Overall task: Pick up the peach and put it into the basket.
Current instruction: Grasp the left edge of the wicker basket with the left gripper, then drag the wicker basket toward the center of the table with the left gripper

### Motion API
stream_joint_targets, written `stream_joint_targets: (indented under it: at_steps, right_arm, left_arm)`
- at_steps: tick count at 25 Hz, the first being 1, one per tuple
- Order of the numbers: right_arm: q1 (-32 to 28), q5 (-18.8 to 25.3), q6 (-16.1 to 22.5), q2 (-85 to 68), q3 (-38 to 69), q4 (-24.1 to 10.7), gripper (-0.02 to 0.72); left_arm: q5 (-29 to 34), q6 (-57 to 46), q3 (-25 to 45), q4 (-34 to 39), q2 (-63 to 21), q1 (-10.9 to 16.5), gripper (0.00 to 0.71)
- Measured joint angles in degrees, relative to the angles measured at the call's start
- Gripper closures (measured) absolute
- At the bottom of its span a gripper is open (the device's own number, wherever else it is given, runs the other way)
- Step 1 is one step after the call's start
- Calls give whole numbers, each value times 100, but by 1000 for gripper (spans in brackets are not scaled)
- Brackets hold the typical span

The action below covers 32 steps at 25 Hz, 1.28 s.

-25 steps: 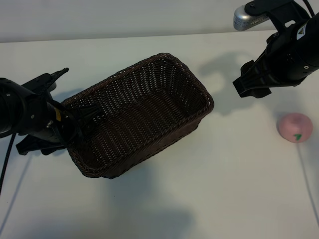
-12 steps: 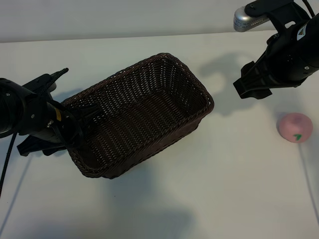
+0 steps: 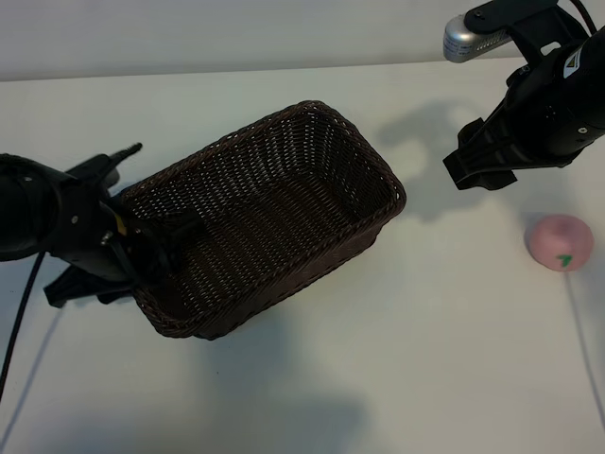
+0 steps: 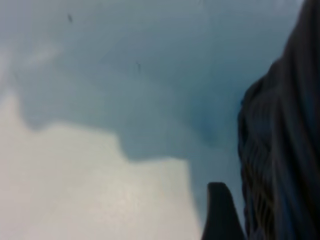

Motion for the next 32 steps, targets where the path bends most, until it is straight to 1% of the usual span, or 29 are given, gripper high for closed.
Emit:
stream_joint_targets:
  at_steps: [2, 3, 7, 8, 18, 25, 29, 32]
  right_arm:
    - [0, 0, 0, 0, 0, 0, 108]
    - [0, 0, 0, 0, 0, 0, 108]
    - [0, 0, 0, 0, 0, 0, 108]
    - [0, 0, 0, 0, 0, 5, 108]
    - [0, 0, 0, 0, 0, 6, 108]
    - [0, 0, 0, 0, 0, 6, 108]
    - [0, 0, 0, 0, 0, 6, 108]
    - [0, 0, 0, 0, 0, 6, 108]
  left_arm:
    - [-30, 155, 6, -134, 6, 0, 292]
    - [-62, 194, 6, -156, 6, 0, 325]
    - [-151, 284, 6, -225, 6, 0, 490]
    - [-183, 279, 6, -225, 6, 0, 522]
    - [-320, 432, 6, -225, 0, 0, 529]
    - [-343, 590, 11, -225, -269, 0, 553]
    - [-327, 804, 17, -348, -436, 0, 553]
    - [-305, 1167, 48, -638, -461, 0, 554]
